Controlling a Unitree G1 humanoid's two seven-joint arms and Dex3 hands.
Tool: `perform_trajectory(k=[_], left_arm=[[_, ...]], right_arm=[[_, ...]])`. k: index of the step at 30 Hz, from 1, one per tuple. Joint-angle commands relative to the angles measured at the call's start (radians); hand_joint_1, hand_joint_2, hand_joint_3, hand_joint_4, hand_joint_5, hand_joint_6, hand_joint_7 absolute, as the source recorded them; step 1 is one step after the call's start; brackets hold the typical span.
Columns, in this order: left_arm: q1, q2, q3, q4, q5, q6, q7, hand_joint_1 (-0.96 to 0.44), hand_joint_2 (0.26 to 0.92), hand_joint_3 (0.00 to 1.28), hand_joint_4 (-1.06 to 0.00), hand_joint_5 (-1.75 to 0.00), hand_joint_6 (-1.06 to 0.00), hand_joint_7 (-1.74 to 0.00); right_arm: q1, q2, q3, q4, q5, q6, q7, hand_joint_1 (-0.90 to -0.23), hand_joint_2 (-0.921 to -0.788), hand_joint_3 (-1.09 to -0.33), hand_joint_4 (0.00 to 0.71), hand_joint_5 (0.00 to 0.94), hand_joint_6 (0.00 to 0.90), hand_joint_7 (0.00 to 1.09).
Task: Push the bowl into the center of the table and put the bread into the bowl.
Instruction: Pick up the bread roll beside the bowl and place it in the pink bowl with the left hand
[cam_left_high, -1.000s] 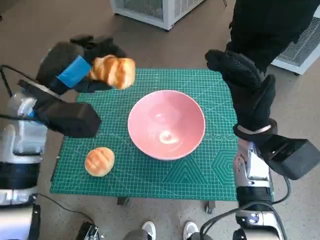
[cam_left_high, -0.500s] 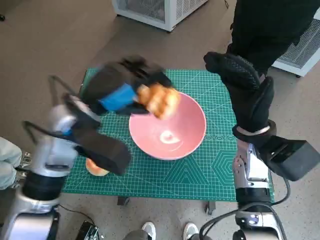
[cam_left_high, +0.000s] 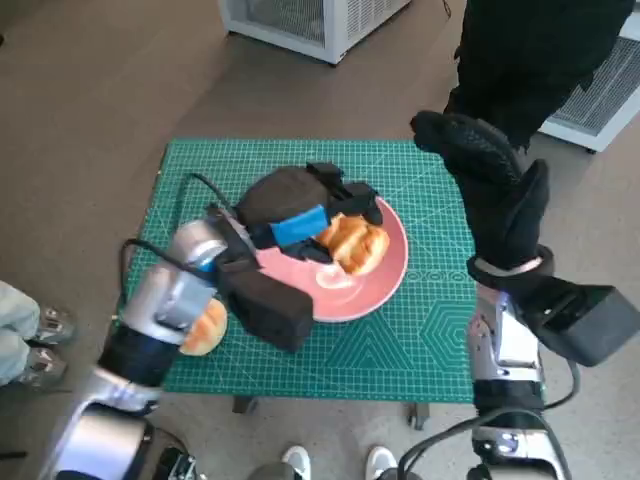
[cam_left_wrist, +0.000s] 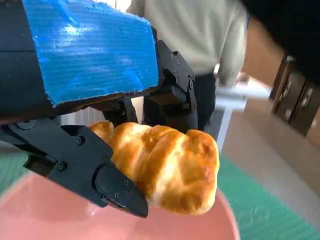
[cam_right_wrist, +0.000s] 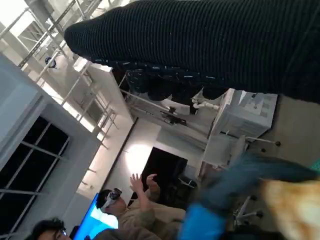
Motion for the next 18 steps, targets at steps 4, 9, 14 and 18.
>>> perform_trajectory(k=[4,9,14,18], left_arm=[[-0.02,-0.006,-0.007,0.073,-0.021,0.036,-0.078,-0.18,0.769,0.02,-0.24,-0.08,-0.31,-0.14],[-0.01,0.004,0.004,0.043,-0.032,0.035,-0.105,-0.26,0.758,0.0,-0.16,-0.01,-0.29,-0.05],[0.009,0.027,0.016,-0.003,-0.031,0.027,-0.103,-0.3,0.758,0.0,-0.14,0.0,-0.28,-0.02],[0.031,0.062,0.033,-0.061,-0.04,0.026,-0.115,-0.32,0.758,0.0,-0.13,0.0,-0.27,-0.02]], right_arm=[[0.04,-0.004,-0.009,-0.02,-0.014,0.01,-0.023,-0.731,-0.921,-0.708,0.225,0.003,0.1,0.57],[0.041,-0.004,-0.01,-0.019,-0.022,0.008,-0.034,-0.735,-0.921,-0.707,0.227,0.003,0.104,0.56],[0.035,0.0,-0.008,-0.01,-0.025,0.006,-0.042,-0.735,-0.921,-0.707,0.226,0.003,0.107,0.56],[0.033,0.007,-0.006,-0.008,-0.025,0.009,-0.045,-0.733,-0.921,-0.707,0.225,0.002,0.108,0.55]])
